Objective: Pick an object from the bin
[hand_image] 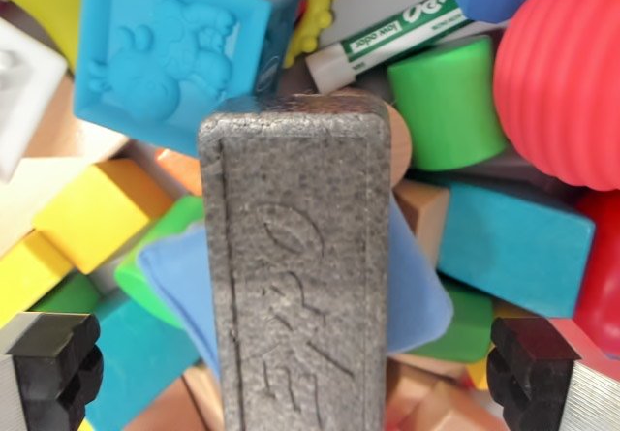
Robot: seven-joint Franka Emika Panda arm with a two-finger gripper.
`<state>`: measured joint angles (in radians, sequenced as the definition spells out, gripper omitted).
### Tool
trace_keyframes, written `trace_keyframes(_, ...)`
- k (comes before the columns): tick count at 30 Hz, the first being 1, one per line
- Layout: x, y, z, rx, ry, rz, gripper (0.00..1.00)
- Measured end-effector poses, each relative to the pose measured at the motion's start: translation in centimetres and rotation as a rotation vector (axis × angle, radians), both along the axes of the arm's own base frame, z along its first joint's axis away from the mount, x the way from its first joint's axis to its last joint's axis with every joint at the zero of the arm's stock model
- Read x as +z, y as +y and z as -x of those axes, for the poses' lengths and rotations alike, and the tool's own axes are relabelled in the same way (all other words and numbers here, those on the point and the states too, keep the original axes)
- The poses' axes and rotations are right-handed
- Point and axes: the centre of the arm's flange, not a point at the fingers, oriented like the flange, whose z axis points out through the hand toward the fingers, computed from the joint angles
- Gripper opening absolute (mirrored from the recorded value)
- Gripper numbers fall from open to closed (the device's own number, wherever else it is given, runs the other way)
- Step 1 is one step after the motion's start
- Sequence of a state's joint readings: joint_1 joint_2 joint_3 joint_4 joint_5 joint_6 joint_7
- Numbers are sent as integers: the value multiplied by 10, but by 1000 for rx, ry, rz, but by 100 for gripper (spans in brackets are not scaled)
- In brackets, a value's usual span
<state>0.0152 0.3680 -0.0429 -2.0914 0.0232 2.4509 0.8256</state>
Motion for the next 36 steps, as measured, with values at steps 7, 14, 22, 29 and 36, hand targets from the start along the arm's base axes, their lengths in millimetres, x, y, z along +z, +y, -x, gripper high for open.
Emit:
trace_keyframes(7,-23,0,0,1,0,1,100)
trace_keyframes(14,-39,0,1,2,0,1,100)
trace_keyframes(22,-47,1,1,2,-1,2,0)
trace_keyframes(29,-47,1,1,2,-1,1,0)
trace_keyframes(36,-47,1,1,2,-1,1,0)
